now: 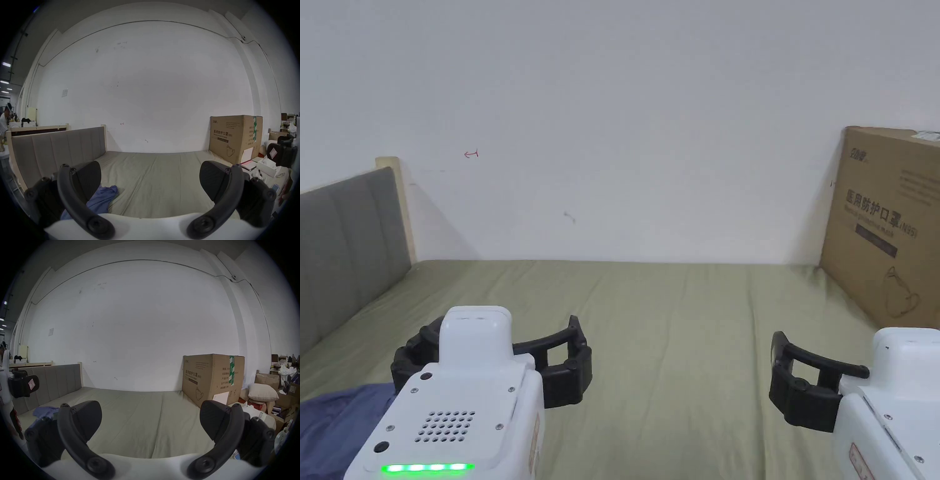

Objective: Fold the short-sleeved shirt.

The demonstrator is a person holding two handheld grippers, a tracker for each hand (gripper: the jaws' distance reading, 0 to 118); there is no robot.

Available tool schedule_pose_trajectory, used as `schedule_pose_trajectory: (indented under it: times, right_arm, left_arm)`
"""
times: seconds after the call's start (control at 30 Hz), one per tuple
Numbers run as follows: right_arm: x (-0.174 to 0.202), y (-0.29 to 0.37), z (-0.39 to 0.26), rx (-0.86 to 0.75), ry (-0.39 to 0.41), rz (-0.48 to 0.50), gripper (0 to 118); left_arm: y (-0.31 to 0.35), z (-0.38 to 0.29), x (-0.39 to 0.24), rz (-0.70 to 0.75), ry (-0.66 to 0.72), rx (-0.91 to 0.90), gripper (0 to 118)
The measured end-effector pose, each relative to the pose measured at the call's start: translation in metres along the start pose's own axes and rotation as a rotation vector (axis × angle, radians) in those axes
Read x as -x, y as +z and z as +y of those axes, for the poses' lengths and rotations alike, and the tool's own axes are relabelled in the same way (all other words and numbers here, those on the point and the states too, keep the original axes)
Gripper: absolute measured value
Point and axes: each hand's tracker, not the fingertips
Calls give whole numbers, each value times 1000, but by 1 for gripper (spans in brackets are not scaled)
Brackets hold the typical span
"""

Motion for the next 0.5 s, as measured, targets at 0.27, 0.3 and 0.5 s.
schedule_pose_trajectory:
  times: [0.27,0.3,0.5]
  right_arm:
    - [2,2,0,-12,16,7,13]
    - [1,1,1,-6,24,-8,7]
    - [-12,-12,-2,71,-49,-17,7]
  left_arm:
    - [-4,0,-4,-7,-60,45,5]
    - [-8,-2,-6,7,-90,75,5]
    - [-11,-11,-8,-28,-25,111,1]
